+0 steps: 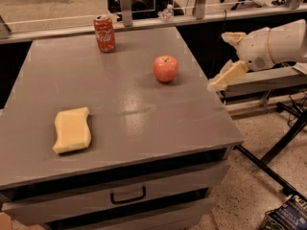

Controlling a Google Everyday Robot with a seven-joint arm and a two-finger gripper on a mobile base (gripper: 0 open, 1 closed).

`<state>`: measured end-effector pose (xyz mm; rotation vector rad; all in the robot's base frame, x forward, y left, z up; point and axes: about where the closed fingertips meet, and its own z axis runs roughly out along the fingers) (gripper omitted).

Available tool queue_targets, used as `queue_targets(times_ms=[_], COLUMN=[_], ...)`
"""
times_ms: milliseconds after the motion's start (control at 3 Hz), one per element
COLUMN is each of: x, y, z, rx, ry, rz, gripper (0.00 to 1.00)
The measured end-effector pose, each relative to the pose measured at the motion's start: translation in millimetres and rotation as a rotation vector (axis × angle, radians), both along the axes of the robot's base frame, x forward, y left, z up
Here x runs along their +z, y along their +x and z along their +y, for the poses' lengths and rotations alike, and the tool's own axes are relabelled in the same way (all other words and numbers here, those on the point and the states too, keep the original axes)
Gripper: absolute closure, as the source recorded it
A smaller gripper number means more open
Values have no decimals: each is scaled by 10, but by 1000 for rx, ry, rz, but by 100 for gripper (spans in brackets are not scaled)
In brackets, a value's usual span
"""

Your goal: Move apple near coke can

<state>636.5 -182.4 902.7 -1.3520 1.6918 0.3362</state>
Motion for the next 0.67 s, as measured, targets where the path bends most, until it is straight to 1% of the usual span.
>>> queue_targets(times_ms=[333, 667], x=[-116, -179], y=[65, 115], z=[276, 433], rx=[51, 80], ry=[67, 81], rz=[22, 39], gripper=[0, 0])
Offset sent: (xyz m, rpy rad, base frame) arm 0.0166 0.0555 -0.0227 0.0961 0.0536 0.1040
